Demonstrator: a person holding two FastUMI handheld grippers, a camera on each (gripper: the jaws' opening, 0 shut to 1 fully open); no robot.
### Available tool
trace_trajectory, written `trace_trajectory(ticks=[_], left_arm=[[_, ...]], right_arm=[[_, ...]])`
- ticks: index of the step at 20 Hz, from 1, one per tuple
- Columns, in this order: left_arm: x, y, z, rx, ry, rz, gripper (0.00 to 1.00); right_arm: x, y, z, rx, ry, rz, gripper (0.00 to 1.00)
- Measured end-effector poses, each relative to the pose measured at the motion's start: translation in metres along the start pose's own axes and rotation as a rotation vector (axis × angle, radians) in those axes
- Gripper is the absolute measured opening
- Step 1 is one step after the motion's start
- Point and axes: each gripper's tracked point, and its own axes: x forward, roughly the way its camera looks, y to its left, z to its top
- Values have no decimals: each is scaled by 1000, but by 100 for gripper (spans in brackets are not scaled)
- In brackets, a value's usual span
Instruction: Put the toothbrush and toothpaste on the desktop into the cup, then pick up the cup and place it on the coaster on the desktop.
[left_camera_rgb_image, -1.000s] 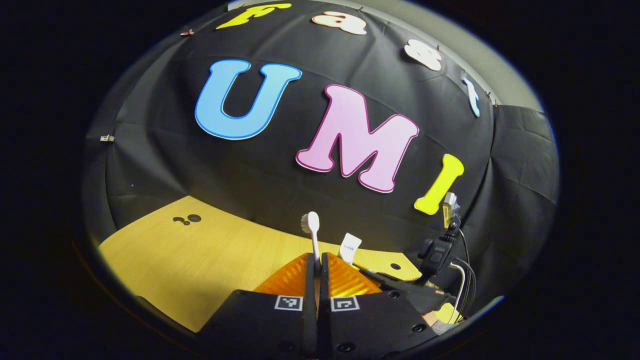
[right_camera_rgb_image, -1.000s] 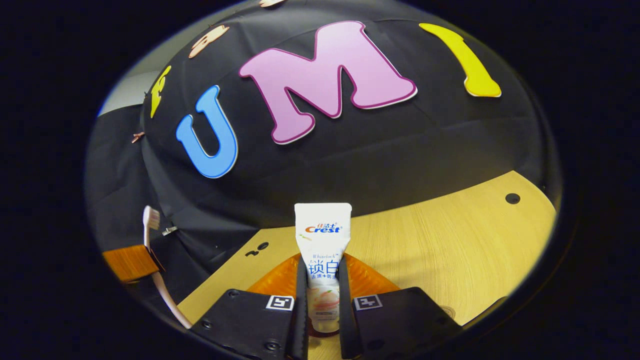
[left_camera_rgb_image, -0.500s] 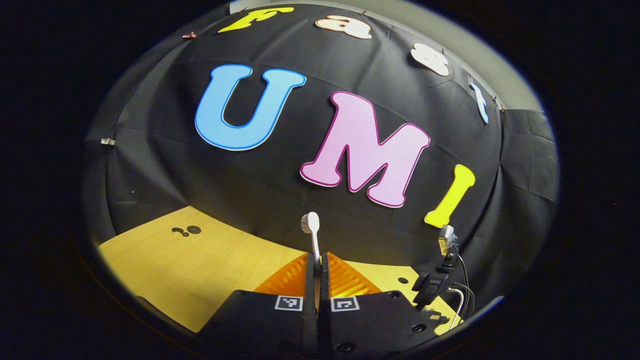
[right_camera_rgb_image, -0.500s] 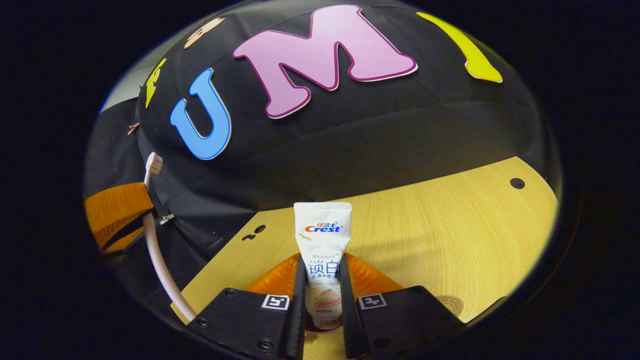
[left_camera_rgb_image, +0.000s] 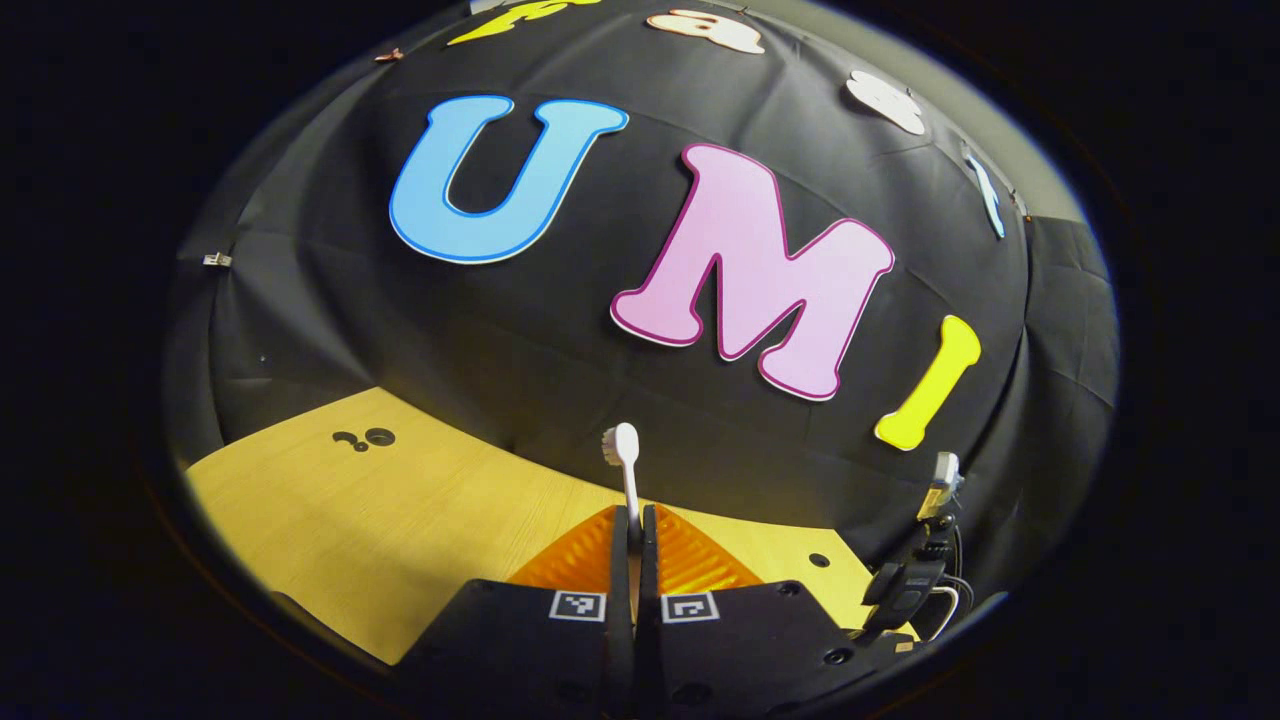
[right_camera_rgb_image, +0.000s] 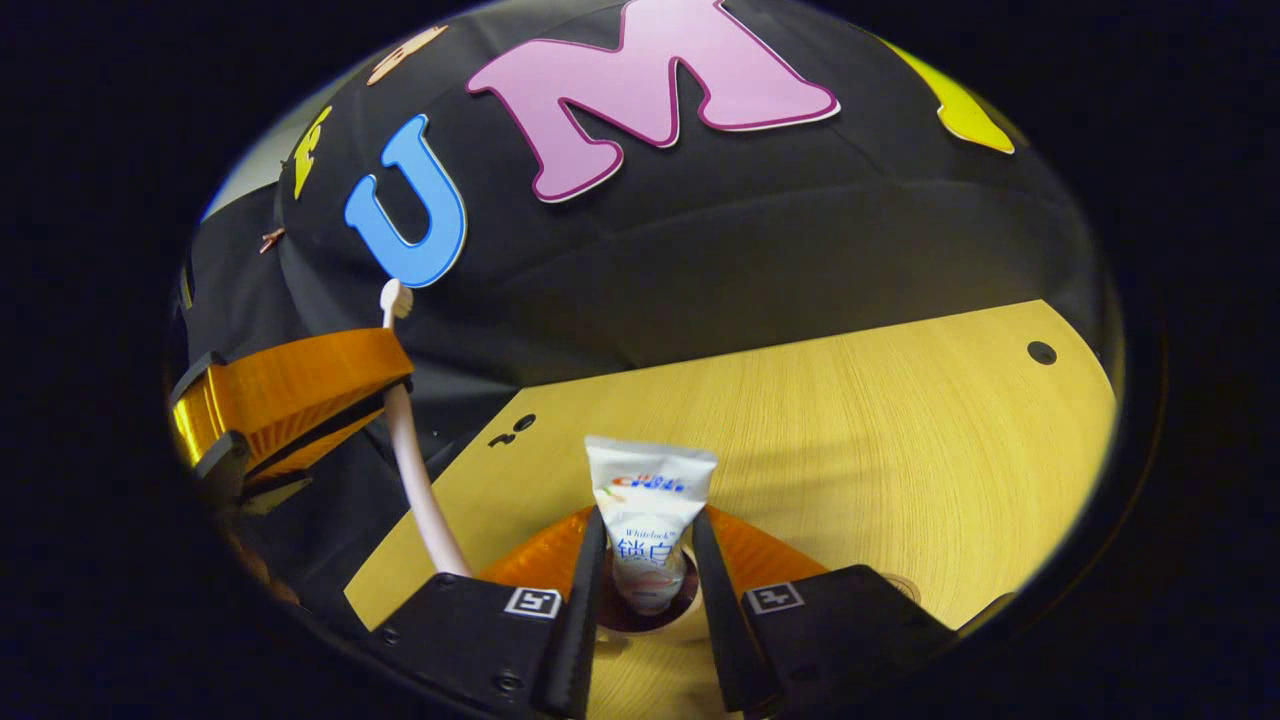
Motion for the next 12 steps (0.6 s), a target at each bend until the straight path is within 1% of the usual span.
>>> trace_trajectory(ticks=[1,2,3,5,6,7,8,9,12], left_arm=[[3,0,-2,1,0,5,6],[6,0,-3,3,-1,9,6],[6,0,-4,5,-3,12,6],[7,0,-4,7,-6,17,6],[7,0,-4,7,-8,18,6],[9,0,-5,7,-10,19,6],[10,0,-5,4,-12,21,6],[12,1,-7,2,-13,26,6],[19,4,-10,-7,-20,40,6]], right_arm=[[-2,-1,-3,-8,13,2,55],[-5,0,-4,-15,18,8,58],[-8,0,-2,-15,17,10,58],[-17,0,7,23,9,18,59],[-22,2,13,47,2,27,54],[-27,2,19,58,-7,31,65],[-36,0,22,56,-12,30,56],[-46,-3,25,47,-12,28,65],[-82,-14,23,25,2,25,66]])
